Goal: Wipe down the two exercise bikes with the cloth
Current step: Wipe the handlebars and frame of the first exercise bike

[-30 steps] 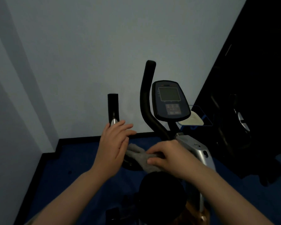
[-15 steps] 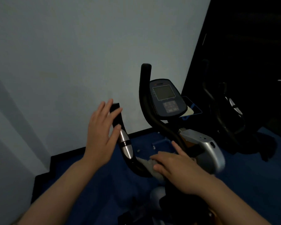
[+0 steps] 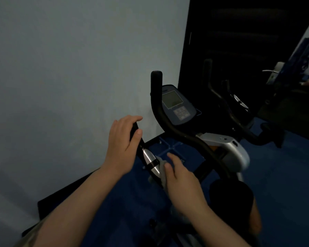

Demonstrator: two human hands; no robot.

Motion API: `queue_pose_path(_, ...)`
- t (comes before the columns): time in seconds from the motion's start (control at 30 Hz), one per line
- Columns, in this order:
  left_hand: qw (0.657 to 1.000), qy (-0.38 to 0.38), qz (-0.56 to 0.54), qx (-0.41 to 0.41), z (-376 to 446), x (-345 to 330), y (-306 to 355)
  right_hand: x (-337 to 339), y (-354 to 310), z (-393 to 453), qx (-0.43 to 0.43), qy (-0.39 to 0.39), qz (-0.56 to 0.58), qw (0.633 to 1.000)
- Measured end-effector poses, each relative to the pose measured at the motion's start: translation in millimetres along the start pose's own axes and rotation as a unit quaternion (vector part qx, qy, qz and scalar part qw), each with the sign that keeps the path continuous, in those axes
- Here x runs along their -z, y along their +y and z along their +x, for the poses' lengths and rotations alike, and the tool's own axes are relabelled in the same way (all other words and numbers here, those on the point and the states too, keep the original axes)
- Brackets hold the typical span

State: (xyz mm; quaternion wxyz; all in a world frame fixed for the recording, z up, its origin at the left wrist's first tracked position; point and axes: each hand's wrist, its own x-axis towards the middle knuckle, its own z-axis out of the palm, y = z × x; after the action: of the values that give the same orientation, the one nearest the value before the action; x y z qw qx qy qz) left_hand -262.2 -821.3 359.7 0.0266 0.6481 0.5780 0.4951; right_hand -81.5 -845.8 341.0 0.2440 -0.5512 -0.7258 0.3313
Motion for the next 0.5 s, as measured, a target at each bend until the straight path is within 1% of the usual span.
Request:
queue_pose_path(0.03, 1.0, -0.007, -0.012, -0.003, 0, 2, -1, -3, 0, -7, 0.009, 0.005, -0.01, 1.0)
queue_pose_path(0.1, 0.999, -0.026, -0.033, -0.009, 1, 7, -3, -7, 1, -19, 0.051, 0.034, -0.073, 0.995)
queue_pose_path(0.17, 0.998, -0.046, -0.052, -0.009, 3, 12, -5, -11, -5, -18, 0.06, 0.072, -0.122, 0.988)
queue_pose_path(0.27, 0.994, -0.076, -0.078, 0.007, 5, 20, -8, -26, -30, 7, 0.034, 0.095, -0.098, 0.99)
queue_pose_path(0.37, 0.989, -0.109, -0.099, 0.015, 7, 29, -12, -36, -51, 20, 0.053, 0.097, -0.095, 0.989)
queue_pose_path(0.43, 0.985, -0.127, -0.117, 0.021, 8, 33, -14, -37, -42, 12, 0.069, 0.106, -0.107, 0.986)
queue_pose_path(0.5, 0.976, -0.137, -0.166, 0.035, 9, 36, -14, -32, -32, 0, 0.068, 0.106, -0.09, 0.988)
